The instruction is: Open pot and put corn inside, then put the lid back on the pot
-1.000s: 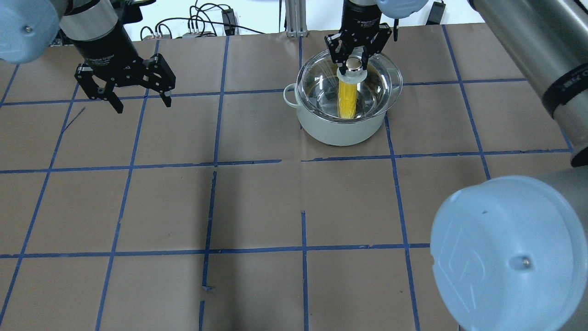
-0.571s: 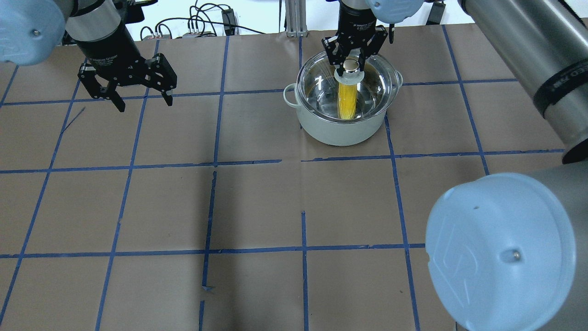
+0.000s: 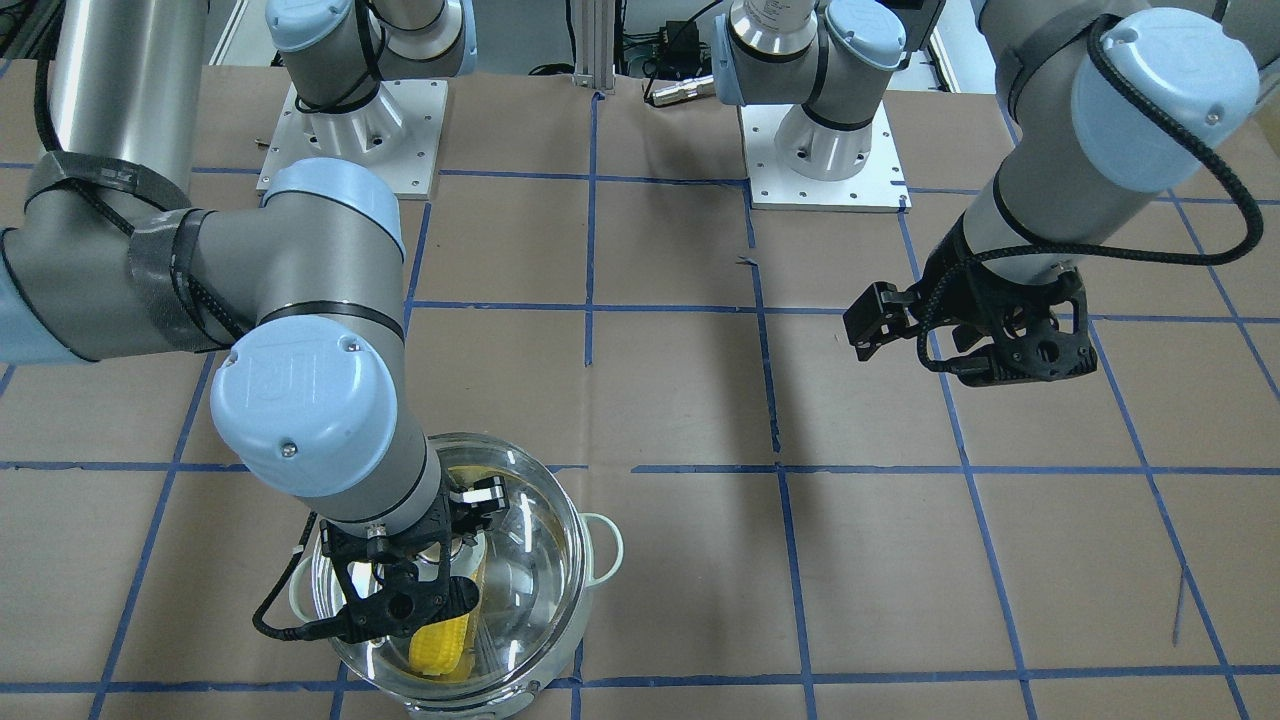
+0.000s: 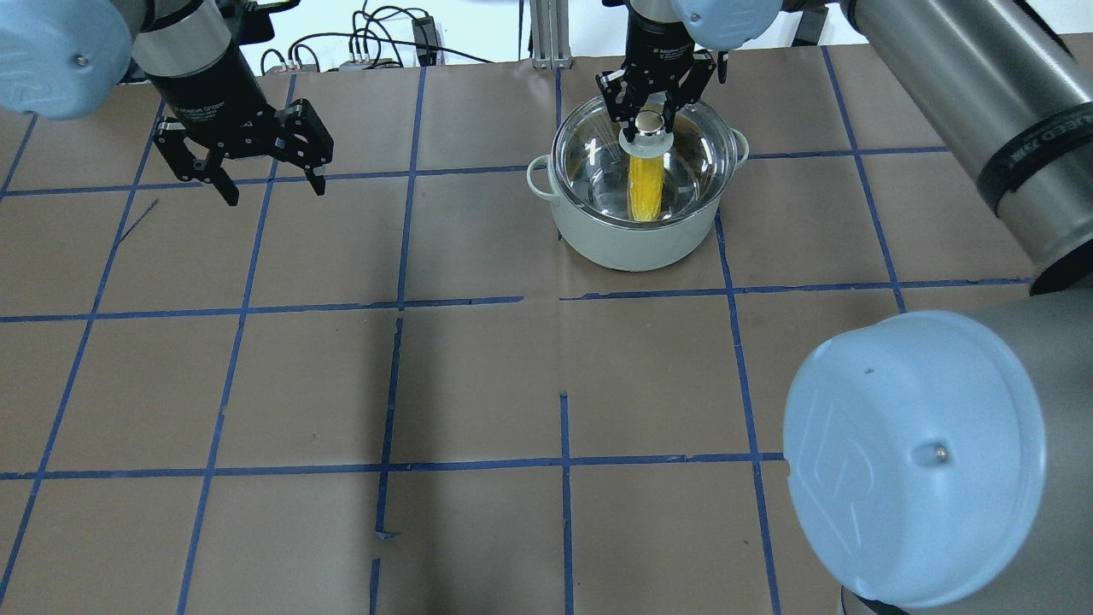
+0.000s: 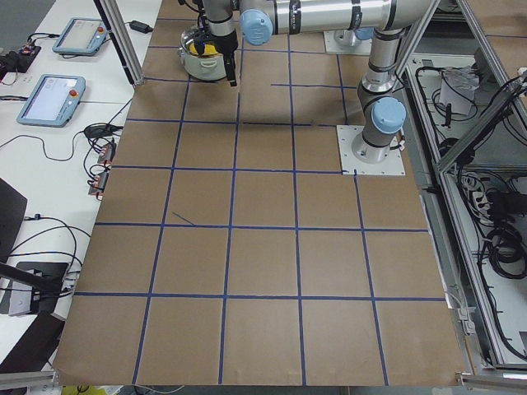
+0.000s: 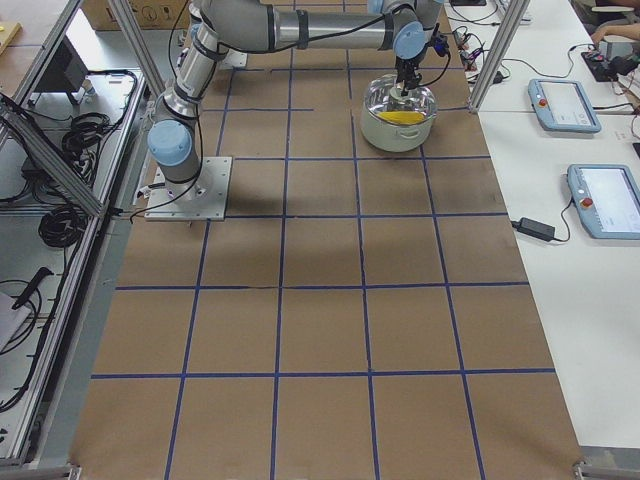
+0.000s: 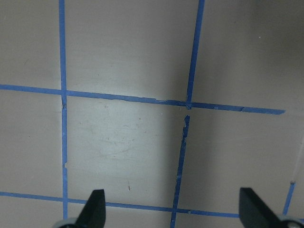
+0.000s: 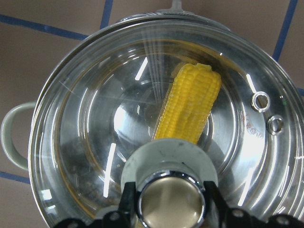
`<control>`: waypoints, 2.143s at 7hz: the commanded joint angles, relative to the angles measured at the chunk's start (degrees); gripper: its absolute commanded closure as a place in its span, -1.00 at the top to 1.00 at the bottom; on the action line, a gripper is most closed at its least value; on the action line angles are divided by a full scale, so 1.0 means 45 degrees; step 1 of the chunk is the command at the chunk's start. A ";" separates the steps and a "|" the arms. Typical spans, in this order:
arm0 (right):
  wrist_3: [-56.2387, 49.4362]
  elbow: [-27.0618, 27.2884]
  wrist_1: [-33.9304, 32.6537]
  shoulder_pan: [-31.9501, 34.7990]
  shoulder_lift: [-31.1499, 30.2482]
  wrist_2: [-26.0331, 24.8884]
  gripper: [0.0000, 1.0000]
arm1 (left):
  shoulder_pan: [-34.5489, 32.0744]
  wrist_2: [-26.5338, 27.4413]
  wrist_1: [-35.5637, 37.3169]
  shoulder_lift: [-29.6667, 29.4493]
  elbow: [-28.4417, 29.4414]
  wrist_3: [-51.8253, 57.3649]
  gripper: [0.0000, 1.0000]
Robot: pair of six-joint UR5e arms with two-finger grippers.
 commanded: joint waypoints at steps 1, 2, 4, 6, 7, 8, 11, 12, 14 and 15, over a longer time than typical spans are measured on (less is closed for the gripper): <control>0.0000 -0.0003 -0.0017 0.0000 0.0037 -0.0002 -0.69 | -0.0018 -0.0123 -0.0095 -0.0182 0.0149 -0.0406 1.00; 0.0000 -0.0003 -0.0017 0.0000 0.0037 -0.0002 -0.69 | -0.0037 -0.0124 -0.0076 -0.0124 0.0149 -0.0428 1.00; 0.0000 0.0075 0.0022 0.0000 0.0037 0.0153 0.68 | -0.0038 -0.0065 -0.0018 -0.0046 0.0208 -0.0350 1.00; -0.0039 -0.0119 0.0042 -0.0019 -0.0099 0.0115 1.00 | -0.0018 -0.0084 0.0021 -0.0104 0.0227 -0.0331 1.00; -0.0194 -0.0352 -0.0055 -0.0155 -0.0351 0.0019 1.00 | -0.0037 -0.0084 0.0021 -0.0085 0.0227 -0.0331 1.00; -0.0253 -0.0567 0.0060 -0.0504 -0.0799 0.0057 1.00 | -0.0018 -0.0084 0.0060 -0.0085 0.0227 -0.0311 1.00; -0.0564 -0.0491 0.0894 -0.1461 -0.2107 0.0096 1.00 | -0.0018 0.0013 0.0158 -0.0007 0.0208 -0.0252 1.00; -0.0644 -0.0472 0.1287 -0.1774 -0.2440 0.0096 1.00 | -0.0037 0.0013 0.0158 -0.0007 0.0169 -0.0252 1.00; -0.0839 -0.0045 0.2089 -0.1934 -0.3454 0.0077 1.00 | -0.0018 0.0033 0.0158 0.0071 0.0130 -0.0252 1.00; -0.0840 0.0848 0.2073 -0.1934 -0.4233 0.0096 1.00 | -0.0037 0.0033 0.0158 0.0071 0.0130 -0.0252 1.00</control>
